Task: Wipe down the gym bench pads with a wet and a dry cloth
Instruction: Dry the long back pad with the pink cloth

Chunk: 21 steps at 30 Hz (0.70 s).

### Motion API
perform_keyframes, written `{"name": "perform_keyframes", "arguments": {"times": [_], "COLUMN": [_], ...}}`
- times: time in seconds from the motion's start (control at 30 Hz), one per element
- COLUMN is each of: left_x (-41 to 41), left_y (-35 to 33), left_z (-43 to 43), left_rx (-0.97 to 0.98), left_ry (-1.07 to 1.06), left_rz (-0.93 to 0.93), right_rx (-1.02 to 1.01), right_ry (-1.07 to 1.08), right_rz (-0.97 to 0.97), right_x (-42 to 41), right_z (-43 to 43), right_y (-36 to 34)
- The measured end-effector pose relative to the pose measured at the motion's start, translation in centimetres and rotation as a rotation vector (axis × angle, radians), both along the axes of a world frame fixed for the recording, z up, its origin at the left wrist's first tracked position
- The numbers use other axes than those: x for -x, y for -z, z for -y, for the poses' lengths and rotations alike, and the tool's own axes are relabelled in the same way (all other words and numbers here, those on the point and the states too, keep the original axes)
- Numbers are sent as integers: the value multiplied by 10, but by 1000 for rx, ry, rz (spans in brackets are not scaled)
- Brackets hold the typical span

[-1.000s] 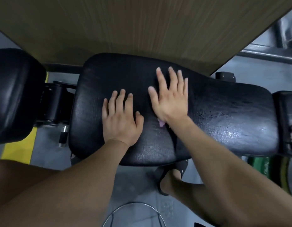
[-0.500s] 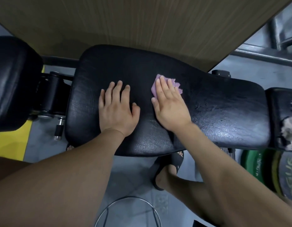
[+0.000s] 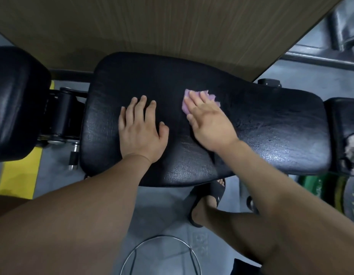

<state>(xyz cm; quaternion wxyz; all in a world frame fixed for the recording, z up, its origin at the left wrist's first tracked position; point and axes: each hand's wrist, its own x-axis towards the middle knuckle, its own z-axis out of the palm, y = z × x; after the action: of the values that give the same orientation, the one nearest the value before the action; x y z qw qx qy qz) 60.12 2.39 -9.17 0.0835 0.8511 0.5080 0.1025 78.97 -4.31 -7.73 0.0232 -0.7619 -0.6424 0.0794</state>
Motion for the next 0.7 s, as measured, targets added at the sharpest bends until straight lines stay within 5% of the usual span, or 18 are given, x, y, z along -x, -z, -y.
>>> {"name": "perform_keyframes", "arguments": {"times": [0.23, 0.5, 0.7], "left_x": [-1, -1, 0], "left_y": [2, 1, 0], "left_z": [-1, 1, 1], "left_rx": [5, 6, 14], "left_ry": [-1, -2, -5], "left_rz": [4, 13, 12], "right_rx": [-11, -3, -37], "right_ry": [-153, -59, -246], "right_rz": [-151, -103, -207], "right_x": [66, 48, 64], "right_z": [103, 63, 117], "right_y": [-7, 5, -12]}}
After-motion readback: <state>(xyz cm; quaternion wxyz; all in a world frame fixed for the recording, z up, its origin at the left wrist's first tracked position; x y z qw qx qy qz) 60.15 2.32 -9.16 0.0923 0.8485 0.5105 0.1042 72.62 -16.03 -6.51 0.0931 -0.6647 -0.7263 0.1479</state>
